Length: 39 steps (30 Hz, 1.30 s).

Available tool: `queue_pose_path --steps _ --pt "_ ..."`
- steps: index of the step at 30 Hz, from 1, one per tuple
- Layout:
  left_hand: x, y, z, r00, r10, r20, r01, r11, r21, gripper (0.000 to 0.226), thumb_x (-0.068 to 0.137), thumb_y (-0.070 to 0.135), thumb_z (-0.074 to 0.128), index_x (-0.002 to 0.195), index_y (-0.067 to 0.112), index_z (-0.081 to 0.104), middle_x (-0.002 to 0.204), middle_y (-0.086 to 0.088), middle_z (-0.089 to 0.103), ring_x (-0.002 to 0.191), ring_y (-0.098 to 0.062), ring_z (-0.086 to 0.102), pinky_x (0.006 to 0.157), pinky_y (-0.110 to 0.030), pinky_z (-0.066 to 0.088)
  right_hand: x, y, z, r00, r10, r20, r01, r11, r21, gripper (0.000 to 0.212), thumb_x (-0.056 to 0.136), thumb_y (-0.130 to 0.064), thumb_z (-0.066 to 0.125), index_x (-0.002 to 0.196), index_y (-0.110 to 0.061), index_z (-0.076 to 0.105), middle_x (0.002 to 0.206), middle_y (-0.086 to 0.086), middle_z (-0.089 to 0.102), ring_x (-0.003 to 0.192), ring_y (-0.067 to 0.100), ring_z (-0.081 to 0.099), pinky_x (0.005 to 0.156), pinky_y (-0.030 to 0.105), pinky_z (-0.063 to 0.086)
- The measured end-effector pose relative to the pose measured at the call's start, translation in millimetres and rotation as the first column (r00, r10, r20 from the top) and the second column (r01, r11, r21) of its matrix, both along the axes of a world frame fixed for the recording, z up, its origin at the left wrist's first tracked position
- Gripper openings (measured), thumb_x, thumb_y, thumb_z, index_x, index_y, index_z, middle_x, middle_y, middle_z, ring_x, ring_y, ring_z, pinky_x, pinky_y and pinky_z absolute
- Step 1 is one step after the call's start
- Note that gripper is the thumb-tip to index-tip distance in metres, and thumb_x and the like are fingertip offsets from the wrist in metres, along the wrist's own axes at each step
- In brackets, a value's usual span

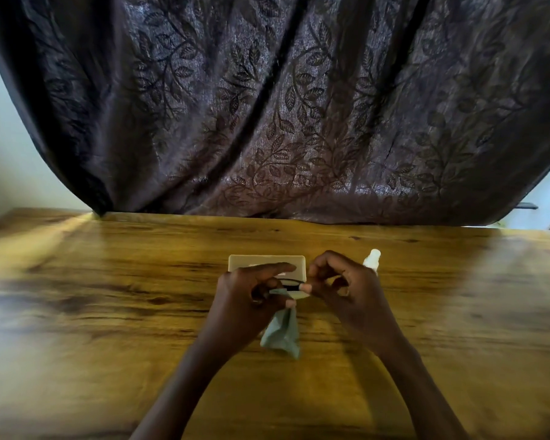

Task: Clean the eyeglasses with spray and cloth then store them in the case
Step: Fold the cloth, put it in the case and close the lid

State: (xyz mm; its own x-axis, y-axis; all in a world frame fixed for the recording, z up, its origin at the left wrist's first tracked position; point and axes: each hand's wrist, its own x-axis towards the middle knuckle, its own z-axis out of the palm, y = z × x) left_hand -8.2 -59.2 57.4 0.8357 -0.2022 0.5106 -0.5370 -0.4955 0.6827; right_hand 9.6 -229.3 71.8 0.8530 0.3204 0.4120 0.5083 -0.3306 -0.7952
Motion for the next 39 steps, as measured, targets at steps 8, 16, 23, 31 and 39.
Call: queue_pose_path --steps 8,16,23,31,39 --pt "-4 5 4 1.0 0.021 -0.021 -0.023 0.995 -0.099 0.04 0.071 0.001 0.07 0.107 0.016 0.06 0.093 0.0 0.069 0.088 -0.002 0.064 0.066 -0.007 0.048 4 4 -21 0.97 0.102 -0.22 -0.114 0.993 -0.041 0.026 0.078 -0.008 0.069 0.088 -0.03 0.059 0.086 -0.012 0.062 0.078 -0.005 0.056 0.068 0.014 0.045" --pt "-4 11 3 0.998 0.054 -0.039 -0.057 0.996 -0.064 0.049 0.076 -0.004 0.064 0.114 0.025 0.054 0.094 0.011 0.063 0.086 0.01 0.061 0.07 -0.002 0.045 7 7 -26 0.968 0.08 -0.24 -0.065 0.995 0.069 0.022 0.071 -0.001 0.073 0.068 -0.018 0.06 0.071 -0.004 0.061 0.068 0.006 0.056 0.06 0.02 0.046" --pt "-4 19 3 1.0 0.027 0.001 -0.027 0.996 0.091 0.034 0.077 0.003 0.066 0.108 0.015 0.059 0.091 0.01 0.061 0.077 0.019 0.057 0.063 0.0 0.045 13 6 -23 0.968 0.111 -0.223 -0.071 0.981 0.183 0.022 0.075 0.002 0.068 0.069 -0.015 0.057 0.068 0.001 0.057 0.065 0.011 0.053 0.056 0.023 0.043" --pt "4 35 7 0.995 -0.045 -0.089 0.06 0.984 0.171 0.016 0.077 0.012 0.068 0.092 0.012 0.068 0.091 0.002 0.07 0.079 0.0 0.063 0.067 -0.011 0.05 26 1 -2 0.996 0.046 -0.081 -0.033 0.987 0.159 0.025 0.076 0.0 0.068 0.068 -0.023 0.063 0.065 -0.012 0.065 0.064 0.0 0.057 0.058 0.013 0.045" --pt "34 58 62 0.991 0.119 0.057 -0.128 0.971 0.202 0.017 0.076 0.006 0.069 0.06 0.008 0.063 0.051 0.015 0.047 0.045 0.002 0.043 0.047 -0.01 0.033 58 -1 47 0.997 -0.071 -0.007 0.071 0.984 0.165 0.019 0.071 -0.005 0.074 0.066 -0.016 0.06 0.062 0.006 0.058 0.058 0.012 0.052 0.053 0.021 0.045"
